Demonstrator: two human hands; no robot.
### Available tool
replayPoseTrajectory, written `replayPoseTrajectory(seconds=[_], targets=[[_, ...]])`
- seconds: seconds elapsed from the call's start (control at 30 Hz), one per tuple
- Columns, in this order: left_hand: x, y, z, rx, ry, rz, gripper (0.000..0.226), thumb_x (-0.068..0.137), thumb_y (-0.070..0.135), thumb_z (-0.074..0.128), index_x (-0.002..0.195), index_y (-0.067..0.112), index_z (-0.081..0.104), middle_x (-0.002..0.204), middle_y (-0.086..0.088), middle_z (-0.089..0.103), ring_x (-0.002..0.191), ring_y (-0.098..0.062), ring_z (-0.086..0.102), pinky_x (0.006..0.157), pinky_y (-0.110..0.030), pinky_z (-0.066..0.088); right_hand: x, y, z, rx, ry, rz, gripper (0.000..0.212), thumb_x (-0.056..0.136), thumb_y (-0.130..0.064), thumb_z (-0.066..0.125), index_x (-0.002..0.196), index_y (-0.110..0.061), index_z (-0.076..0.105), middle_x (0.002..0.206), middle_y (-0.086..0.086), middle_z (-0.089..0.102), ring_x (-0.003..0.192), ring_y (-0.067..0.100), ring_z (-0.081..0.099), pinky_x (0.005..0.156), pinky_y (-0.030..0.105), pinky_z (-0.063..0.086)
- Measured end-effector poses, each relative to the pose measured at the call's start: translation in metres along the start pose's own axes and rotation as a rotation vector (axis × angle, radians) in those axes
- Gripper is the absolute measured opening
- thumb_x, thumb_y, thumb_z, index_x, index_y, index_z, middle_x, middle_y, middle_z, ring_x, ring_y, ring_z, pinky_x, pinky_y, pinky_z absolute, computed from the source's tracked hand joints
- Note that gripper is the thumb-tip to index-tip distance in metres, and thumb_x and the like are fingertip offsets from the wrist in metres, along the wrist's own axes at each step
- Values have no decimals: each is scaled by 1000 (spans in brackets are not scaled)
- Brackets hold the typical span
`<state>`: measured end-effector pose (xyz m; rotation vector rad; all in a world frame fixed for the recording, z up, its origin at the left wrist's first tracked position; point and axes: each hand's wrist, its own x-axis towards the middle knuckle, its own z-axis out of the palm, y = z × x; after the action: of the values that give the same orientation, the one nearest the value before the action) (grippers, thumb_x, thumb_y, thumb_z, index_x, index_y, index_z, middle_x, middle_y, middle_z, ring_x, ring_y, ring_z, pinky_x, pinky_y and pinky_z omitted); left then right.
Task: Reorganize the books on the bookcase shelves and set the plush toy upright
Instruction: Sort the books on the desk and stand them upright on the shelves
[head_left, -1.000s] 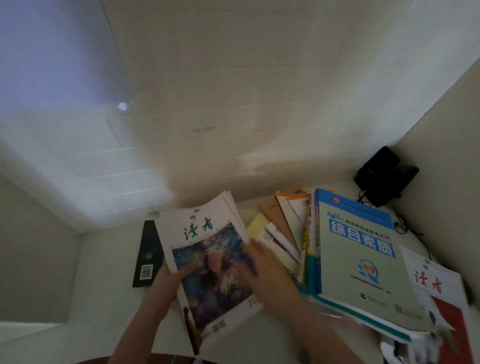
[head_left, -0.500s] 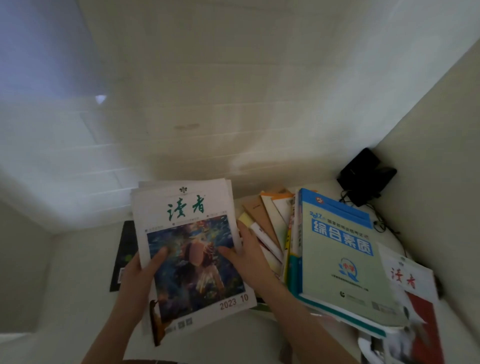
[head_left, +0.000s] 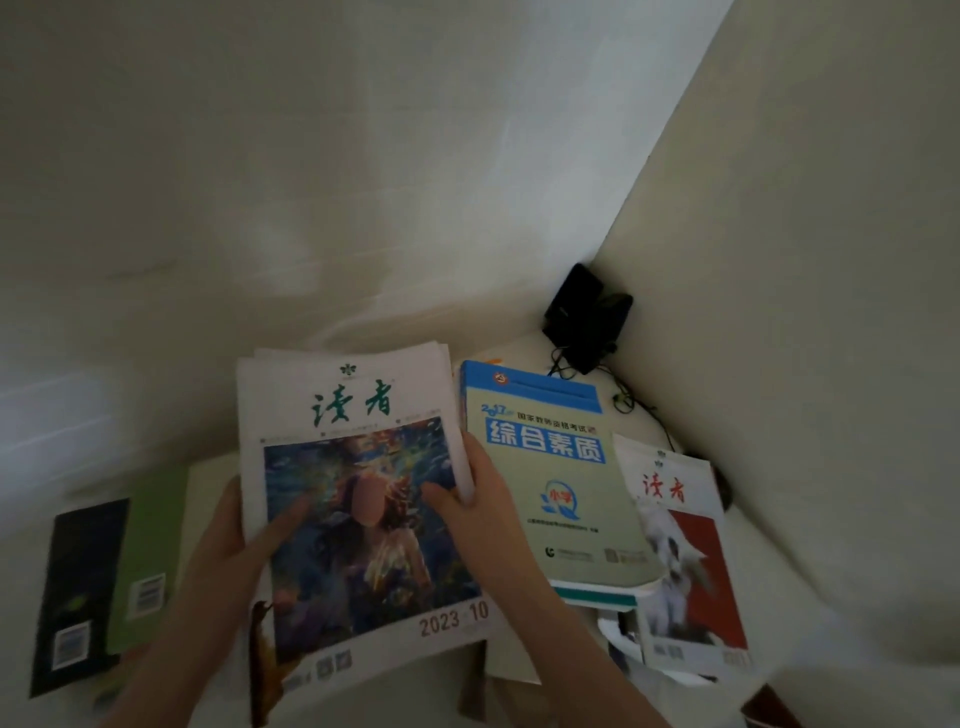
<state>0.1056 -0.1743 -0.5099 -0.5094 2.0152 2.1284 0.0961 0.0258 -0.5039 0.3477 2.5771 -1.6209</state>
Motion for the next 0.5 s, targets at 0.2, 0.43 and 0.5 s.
replayPoseTrajectory(seconds=[0.2,0.43,0.5], targets=[[-1,21,66,18,-182,65,34,83,28,65,114,38,54,102,9,70,86,-15,71,65,-36,59,-7,16,-71,124,82,90,49,88,-14,64,133,-23,46,113,-3,62,101,12,61,79,22,53],[8,10,198,275,-486,117,33,91,26,58,119,29,41,105,4,61,88,-7,64,77,-28,55,-11,77,-169,82,280,263,40,89,-16,63,125,-17,46,113,2,59,101,21,59,81,31,52],[7,-2,225,365,-509,132,34,93,25,56,121,29,37,102,7,60,82,2,59,67,-14,51,-12,99,-181,40,304,319,49,88,-18,65,133,-11,45,117,7,60,103,23,59,80,31,53]])
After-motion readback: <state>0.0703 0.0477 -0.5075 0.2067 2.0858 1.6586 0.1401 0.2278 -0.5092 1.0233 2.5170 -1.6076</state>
